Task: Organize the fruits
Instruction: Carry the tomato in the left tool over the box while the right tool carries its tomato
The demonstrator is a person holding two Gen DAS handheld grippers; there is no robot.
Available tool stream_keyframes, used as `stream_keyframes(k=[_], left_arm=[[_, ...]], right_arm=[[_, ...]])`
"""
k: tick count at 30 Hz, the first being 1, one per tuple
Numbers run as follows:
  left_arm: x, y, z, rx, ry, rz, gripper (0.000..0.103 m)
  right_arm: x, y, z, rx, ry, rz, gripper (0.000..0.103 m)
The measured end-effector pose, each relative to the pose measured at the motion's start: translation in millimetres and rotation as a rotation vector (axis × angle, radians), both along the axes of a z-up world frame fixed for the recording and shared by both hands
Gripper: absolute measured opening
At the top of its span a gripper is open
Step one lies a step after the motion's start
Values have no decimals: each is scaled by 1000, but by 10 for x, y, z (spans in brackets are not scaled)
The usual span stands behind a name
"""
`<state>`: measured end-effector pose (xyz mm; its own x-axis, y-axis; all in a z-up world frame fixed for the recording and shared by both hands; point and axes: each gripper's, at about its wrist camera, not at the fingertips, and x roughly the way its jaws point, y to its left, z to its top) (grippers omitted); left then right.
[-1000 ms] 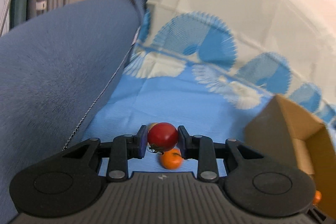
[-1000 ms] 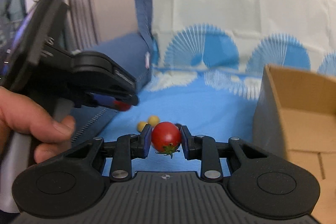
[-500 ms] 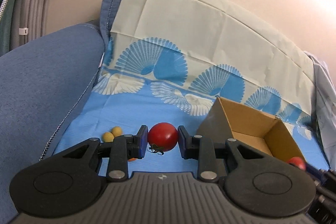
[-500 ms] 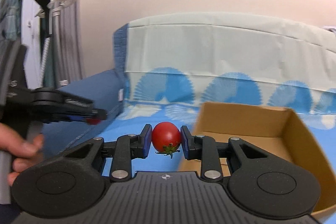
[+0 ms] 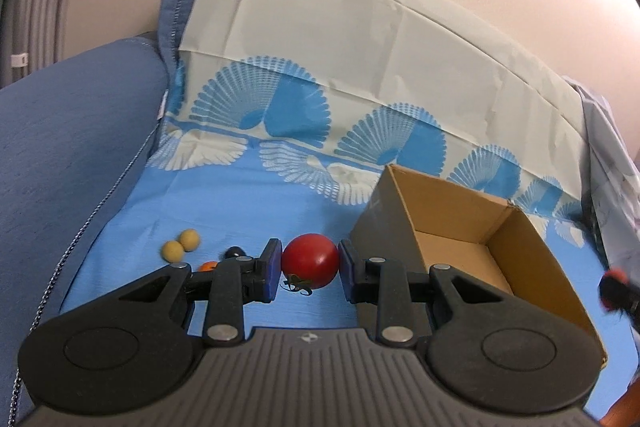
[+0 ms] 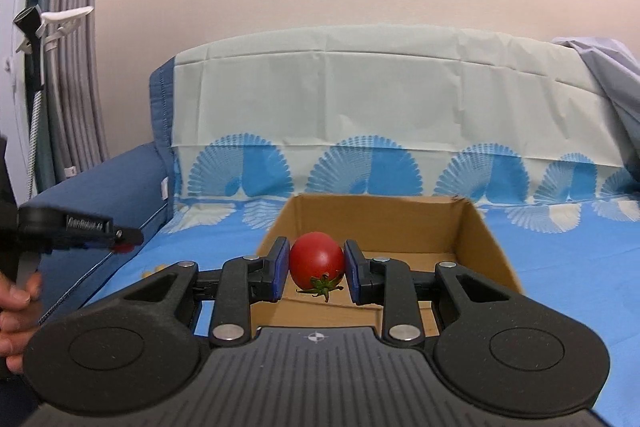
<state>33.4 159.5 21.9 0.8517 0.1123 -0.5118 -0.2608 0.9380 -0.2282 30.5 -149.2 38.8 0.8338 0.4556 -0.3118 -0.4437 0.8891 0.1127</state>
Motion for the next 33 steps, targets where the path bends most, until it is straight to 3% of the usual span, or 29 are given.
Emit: stream_keyframes(k=[6,11,20,33], left_arm=[[52,-155,-29,21,-2,-42,34],[84,-322,-53,79,-9,-94,34],[128,-656,-65,162,-75,-214,34],[148,-957,-111,148,-143,-369,34]], right_arm=[[239,-417,199,-26,-67,-70,30],[402,-781,43,56,-8,-181,30],[467,-772,-71,-5,-29,-187,30],[646,-747,-151,-5,17,-217,30]])
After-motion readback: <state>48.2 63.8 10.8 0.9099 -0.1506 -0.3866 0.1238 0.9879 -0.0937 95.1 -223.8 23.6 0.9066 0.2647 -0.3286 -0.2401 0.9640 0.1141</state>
